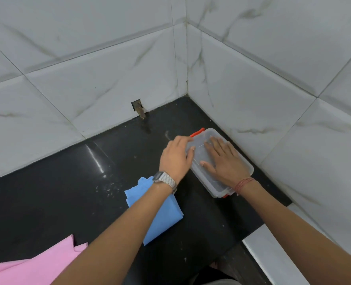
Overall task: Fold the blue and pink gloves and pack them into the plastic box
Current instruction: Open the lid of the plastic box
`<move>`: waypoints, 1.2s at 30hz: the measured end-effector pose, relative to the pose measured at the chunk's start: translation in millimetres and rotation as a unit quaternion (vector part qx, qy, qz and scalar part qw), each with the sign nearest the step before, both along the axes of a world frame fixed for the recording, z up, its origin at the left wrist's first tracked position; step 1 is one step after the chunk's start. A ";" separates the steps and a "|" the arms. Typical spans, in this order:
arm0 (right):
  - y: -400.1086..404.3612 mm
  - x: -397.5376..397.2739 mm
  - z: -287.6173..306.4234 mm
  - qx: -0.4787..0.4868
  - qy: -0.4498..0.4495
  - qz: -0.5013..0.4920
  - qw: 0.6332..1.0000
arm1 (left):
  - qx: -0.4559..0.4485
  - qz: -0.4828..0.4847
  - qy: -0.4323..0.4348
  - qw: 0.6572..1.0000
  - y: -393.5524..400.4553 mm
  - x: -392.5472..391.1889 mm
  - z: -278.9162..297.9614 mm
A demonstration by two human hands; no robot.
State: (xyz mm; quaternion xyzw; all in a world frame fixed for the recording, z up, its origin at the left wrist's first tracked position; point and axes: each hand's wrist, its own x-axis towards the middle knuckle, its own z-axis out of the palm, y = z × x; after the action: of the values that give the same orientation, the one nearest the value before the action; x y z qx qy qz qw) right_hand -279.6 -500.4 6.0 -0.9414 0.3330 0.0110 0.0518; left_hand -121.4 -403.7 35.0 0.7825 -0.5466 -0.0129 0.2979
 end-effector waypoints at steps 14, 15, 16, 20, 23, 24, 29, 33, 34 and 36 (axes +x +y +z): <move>-3.3 2.4 -8.2 0.007 -0.011 0.030 0.999 | 0.169 0.048 0.203 0.963 -66.8 31.8 -9.4; -2.7 2.5 -7.6 0.006 -0.012 0.030 0.999 | 0.173 0.050 0.207 0.962 -67.5 33.0 -9.4; -2.5 2.6 -6.8 0.006 -0.014 0.031 0.999 | 0.175 0.053 0.213 0.960 -67.8 34.3 -9.5; -1.8 2.9 -4.5 0.005 -0.017 0.048 0.999 | 0.155 0.107 0.352 0.917 -64.7 41.1 -15.8; -1.9 3.3 -5.5 0.008 -0.021 0.054 0.998 | 0.115 0.159 0.421 0.886 -59.9 44.4 -22.7; -2.4 3.2 -6.5 0.006 -0.022 0.054 0.998 | 0.097 0.171 0.415 0.888 -58.0 44.3 -24.2; -1.5 2.5 -7.7 0.003 -0.027 0.049 0.998 | 0.025 0.129 0.313 0.941 -45.2 33.2 -20.9; 2.0 -1.1 11.4 0.025 -0.154 0.035 0.987 | 0.079 0.040 0.144 0.986 -41.6 16.2 -12.4; 3.7 -6.2 16.6 0.038 -0.240 0.001 0.970 | 0.082 0.021 0.096 0.992 -37.8 8.1 -8.6; 10.8 -23.6 22.5 0.112 -0.415 -0.126 0.894 | 0.067 -0.038 0.025 0.997 -24.6 -13.2 0.1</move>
State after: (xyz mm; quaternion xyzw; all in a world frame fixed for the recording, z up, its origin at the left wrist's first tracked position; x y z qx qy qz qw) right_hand -303.2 -489.6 28.5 -0.7984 0.3938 -0.3502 0.2913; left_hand -134.7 -428.3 35.1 0.7787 -0.5662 -0.0806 0.2579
